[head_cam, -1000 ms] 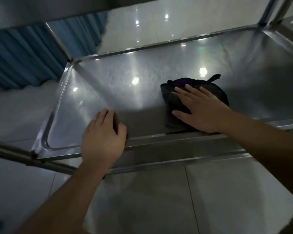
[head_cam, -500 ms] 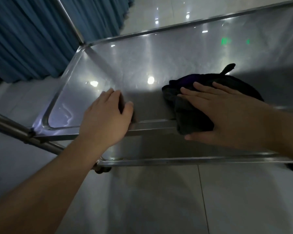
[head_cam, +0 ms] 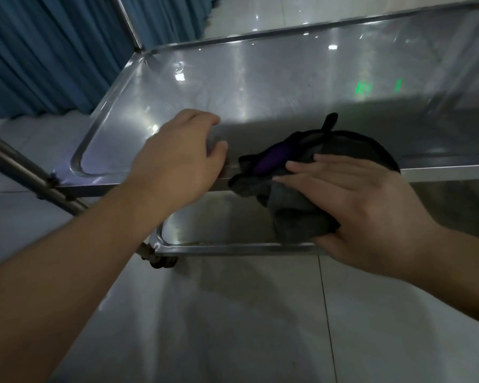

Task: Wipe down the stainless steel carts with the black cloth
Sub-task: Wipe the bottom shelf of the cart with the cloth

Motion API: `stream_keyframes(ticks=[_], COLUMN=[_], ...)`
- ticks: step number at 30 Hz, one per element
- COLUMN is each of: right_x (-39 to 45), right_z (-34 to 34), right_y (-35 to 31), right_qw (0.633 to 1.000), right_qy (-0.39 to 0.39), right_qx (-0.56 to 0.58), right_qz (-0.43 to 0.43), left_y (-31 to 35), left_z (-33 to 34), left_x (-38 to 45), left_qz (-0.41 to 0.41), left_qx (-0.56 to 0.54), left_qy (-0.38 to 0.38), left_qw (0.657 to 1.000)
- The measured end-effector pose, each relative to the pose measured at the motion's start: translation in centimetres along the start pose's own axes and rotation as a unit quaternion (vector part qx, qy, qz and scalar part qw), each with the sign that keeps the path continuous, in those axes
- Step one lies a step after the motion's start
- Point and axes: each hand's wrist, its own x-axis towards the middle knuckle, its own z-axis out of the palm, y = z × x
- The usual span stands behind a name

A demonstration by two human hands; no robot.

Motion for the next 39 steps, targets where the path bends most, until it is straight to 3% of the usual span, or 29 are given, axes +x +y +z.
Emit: stream_keyframes(ticks=[3, 6, 10, 14, 19, 25, 29, 32, 36, 39], right_x=[-0.1, 0.1, 0.5, 0.4, 0.9, 4.0, 8.0, 11.1, 14.6, 15.7], right_z=[0.3, 1.1, 3.7, 7.9, 13.1, 18.0, 22.0, 24.9, 29.4, 33.3], right_y=[-1.5, -3.6, -5.0, -3.6, -1.5, -0.5, -0.4, -1.5, -4.7, -6.9], right_qw=[0.998, 0.99, 0.966, 0.945, 0.916, 0.924, 0.931, 0.937, 0.934, 0.939], right_qy=[-0.007, -0.078, -0.232, -0.299, -0.336, -0.205, -0.135, -0.073, -0.012, -0.07], right_qx=[0.026, 0.07, 0.091, 0.129, 0.165, 0.194, 0.147, 0.11, 0.124, 0.087], right_qz=[-0.056, -0.09, -0.07, -0.019, 0.147, 0.258, 0.307, 0.324, 0.334, 0.326], left_y=[0.5, 1.4, 0.6, -3.2, -10.5, -17.0, -19.7, -21.5, -25.1, -27.9], left_z=[-0.2, -0.6, -0.8, 1.3, 5.8, 10.6, 12.1, 12.3, 11.9, 11.3], left_x=[-1.6, -3.8, -7.0, -9.7, -12.1, -13.6, -13.9, -13.6, -13.5, -13.4], left_qz=[0.049, 0.12, 0.222, 0.274, 0.14, -0.008, -0.065, -0.115, -0.192, -0.281], left_qx=[-0.006, -0.009, -0.029, -0.029, -0.011, -0.047, -0.067, -0.095, -0.028, 0.017], left_qy=[0.026, 0.039, 0.036, -0.02, -0.144, -0.173, -0.177, -0.222, -0.344, -0.347], left_qw=[0.998, 0.992, 0.974, 0.961, 0.98, 0.984, 0.98, 0.964, 0.919, 0.895])
